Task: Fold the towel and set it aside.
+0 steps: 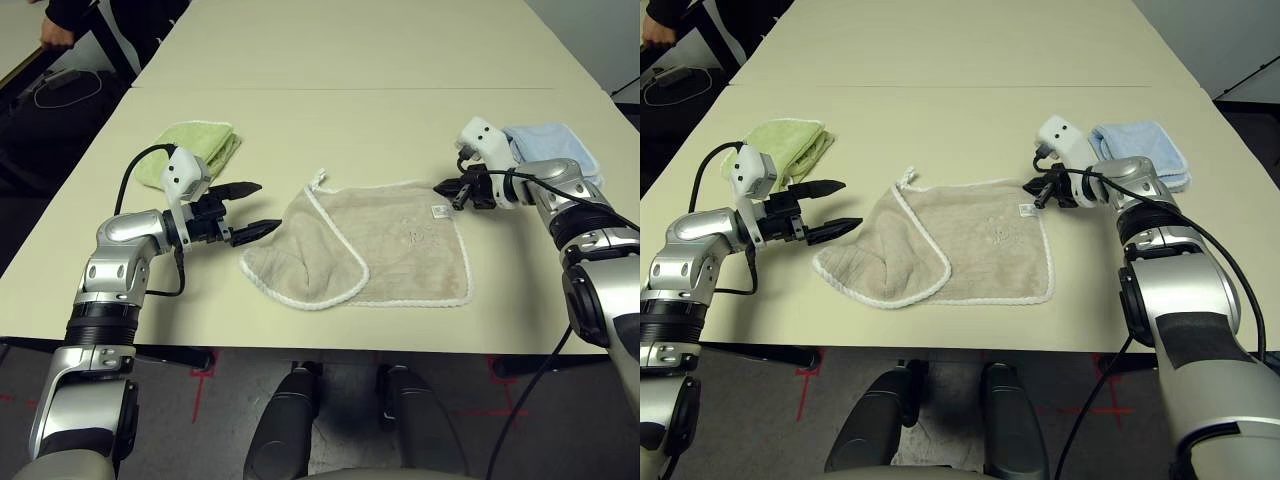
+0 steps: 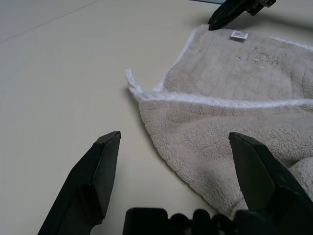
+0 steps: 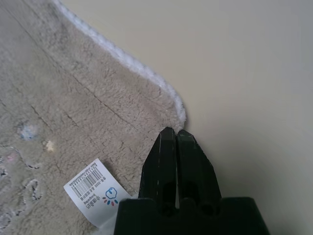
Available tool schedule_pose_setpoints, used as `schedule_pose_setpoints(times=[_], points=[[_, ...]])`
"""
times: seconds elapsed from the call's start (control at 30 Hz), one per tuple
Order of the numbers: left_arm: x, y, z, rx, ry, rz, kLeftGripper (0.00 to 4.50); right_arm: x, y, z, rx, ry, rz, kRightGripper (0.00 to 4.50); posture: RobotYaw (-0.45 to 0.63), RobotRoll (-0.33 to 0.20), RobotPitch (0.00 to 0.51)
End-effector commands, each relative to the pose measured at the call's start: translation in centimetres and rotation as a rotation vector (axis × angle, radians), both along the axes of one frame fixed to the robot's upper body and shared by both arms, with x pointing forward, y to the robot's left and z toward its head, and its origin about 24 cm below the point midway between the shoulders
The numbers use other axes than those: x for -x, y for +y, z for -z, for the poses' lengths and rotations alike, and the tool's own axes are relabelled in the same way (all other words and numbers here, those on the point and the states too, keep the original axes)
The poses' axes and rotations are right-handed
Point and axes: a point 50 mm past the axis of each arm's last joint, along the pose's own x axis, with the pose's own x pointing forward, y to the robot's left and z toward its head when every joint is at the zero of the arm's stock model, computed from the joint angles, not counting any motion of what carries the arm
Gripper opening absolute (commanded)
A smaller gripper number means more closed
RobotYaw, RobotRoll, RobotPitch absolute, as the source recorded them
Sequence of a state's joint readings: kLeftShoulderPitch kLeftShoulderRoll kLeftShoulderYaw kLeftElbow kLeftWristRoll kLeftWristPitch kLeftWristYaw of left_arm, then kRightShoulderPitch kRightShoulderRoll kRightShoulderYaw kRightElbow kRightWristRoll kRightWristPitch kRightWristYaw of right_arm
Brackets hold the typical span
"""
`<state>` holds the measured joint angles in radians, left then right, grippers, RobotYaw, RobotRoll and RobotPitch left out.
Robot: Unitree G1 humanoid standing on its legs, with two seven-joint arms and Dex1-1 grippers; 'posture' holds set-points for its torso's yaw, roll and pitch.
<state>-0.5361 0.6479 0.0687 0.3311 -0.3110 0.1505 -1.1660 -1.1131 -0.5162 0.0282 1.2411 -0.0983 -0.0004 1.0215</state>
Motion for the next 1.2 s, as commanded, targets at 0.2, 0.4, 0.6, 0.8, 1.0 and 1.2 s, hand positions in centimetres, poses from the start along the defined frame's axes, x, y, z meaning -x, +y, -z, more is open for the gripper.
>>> schedule_pose_setpoints(times=[0.2, 0.4, 0.6, 0.8, 1.0, 1.2], points=[[0.0, -0.5, 0.3, -0.011, 0.012, 0.023, 4.50, 0.3, 0.0, -0.8, -0.211, -0.100, -0.032, 0.04, 0.04, 0.000, 0.174], [-0.2, -0.7, 0.3, -0.010, 0.013, 0.032, 4.50, 0.4, -0.4, -1.1, -0.181, -0.150, -0.047, 0.04, 0.04, 0.000, 0.171], [-0.3, -0.8, 0.1, -0.025, 0.011, 0.039, 4.50, 0.5, -0.7, -1.5, -0.026, -0.256, -0.069, 0.04, 0.04, 0.000, 0.166], [-0.5, -0.8, 0.2, -0.025, 0.016, 0.031, 4.50, -0.1, -0.1, -4.2, 0.009, -0.488, -0.027, 0.04, 0.02, 0.000, 0.159], [-0.7, -1.1, 0.5, -0.010, 0.023, 0.023, 4.50, -0.8, 2.0, -8.9, -0.098, -0.745, 0.014, 0.04, 0.02, 0.000, 0.157], [-0.8, -1.3, 0.7, 0.003, 0.026, 0.015, 4.50, -0.7, 3.5, -13.5, -0.253, -0.959, 0.077, 0.04, 0.03, 0.000, 0.156]])
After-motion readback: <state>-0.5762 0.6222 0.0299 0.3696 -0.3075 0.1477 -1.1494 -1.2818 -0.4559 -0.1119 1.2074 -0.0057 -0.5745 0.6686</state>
